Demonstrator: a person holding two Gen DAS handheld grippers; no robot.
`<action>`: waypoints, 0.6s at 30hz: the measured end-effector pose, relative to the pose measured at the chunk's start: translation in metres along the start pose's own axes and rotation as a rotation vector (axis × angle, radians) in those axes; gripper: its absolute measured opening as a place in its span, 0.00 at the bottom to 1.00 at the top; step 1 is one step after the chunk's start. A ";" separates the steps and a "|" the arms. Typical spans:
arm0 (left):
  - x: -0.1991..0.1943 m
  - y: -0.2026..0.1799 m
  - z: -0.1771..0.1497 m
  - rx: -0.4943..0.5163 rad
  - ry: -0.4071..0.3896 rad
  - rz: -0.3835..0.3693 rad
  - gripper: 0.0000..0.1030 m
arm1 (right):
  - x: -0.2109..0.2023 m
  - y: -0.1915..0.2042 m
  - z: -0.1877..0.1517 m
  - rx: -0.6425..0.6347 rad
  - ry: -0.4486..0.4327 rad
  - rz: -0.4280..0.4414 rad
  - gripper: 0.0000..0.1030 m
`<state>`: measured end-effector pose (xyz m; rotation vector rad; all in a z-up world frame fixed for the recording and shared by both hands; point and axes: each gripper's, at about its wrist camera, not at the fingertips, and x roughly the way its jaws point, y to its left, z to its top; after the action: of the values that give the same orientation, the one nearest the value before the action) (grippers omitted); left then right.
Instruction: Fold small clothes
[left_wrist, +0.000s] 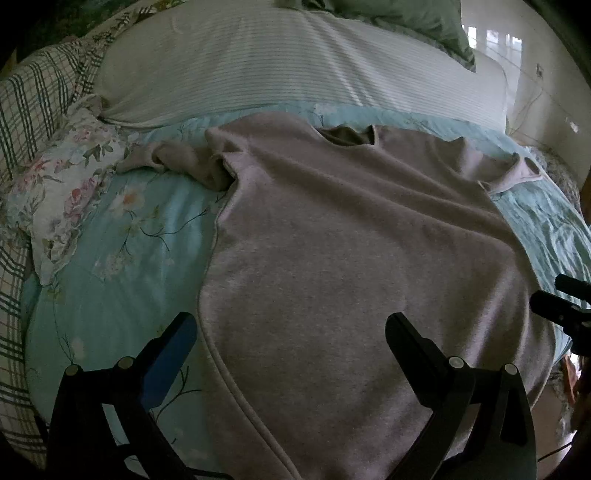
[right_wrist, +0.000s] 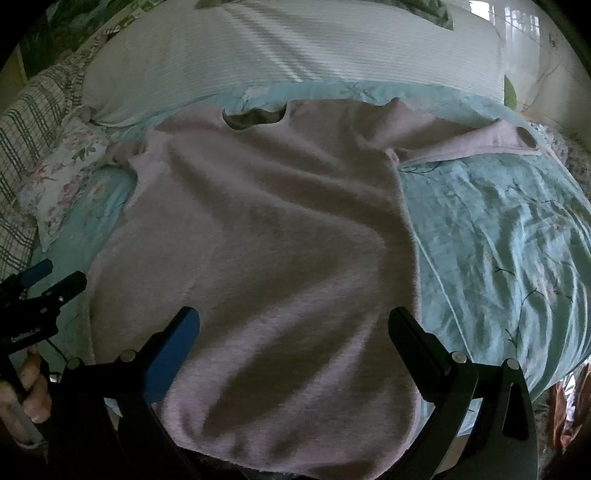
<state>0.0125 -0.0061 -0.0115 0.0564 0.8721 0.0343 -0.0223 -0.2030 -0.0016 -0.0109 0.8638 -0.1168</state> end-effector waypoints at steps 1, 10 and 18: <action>0.000 0.000 0.000 0.001 -0.001 0.002 0.99 | 0.000 0.000 -0.001 0.003 0.000 0.000 0.99; 0.003 -0.006 -0.002 0.022 0.010 0.028 0.99 | 0.002 -0.009 0.000 0.020 0.001 0.011 0.99; 0.006 -0.004 -0.002 0.030 0.012 0.032 0.99 | 0.005 -0.010 0.002 0.017 -0.006 0.025 0.99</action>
<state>0.0152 -0.0102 -0.0177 0.0979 0.8836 0.0515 -0.0179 -0.2132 -0.0037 0.0160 0.8569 -0.1007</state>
